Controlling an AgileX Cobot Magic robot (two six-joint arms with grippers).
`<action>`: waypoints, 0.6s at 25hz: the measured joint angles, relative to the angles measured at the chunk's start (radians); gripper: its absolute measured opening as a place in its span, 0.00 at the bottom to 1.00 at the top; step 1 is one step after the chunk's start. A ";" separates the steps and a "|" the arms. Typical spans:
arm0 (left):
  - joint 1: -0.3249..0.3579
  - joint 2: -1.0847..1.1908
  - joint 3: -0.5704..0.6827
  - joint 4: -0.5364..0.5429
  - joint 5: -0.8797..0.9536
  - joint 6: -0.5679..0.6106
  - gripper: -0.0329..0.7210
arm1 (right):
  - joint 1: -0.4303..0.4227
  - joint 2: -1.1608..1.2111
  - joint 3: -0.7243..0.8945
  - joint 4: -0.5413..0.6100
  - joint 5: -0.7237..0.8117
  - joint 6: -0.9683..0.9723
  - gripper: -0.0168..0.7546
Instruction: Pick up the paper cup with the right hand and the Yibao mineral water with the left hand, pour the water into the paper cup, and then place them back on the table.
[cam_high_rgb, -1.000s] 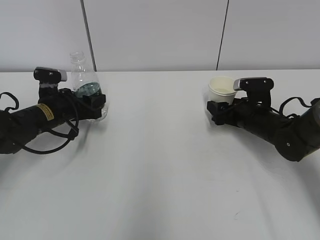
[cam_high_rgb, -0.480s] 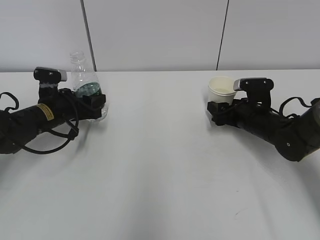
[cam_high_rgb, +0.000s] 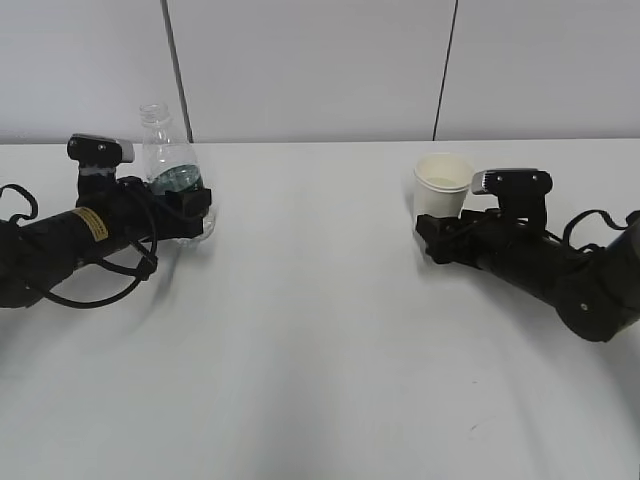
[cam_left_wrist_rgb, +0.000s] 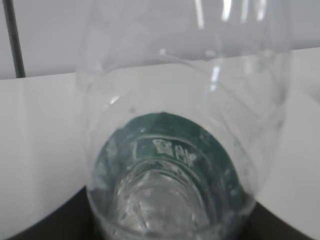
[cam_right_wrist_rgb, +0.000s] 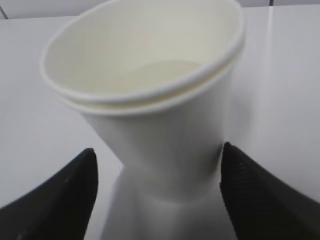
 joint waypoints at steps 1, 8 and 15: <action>0.000 0.000 0.000 0.000 0.000 0.000 0.51 | 0.000 0.000 0.014 0.006 -0.019 0.000 0.79; 0.000 0.000 0.000 0.000 0.000 0.000 0.51 | 0.000 -0.013 0.069 0.022 -0.079 -0.003 0.79; 0.000 0.000 0.000 0.000 0.000 0.000 0.50 | 0.000 -0.101 0.182 0.022 -0.152 -0.012 0.79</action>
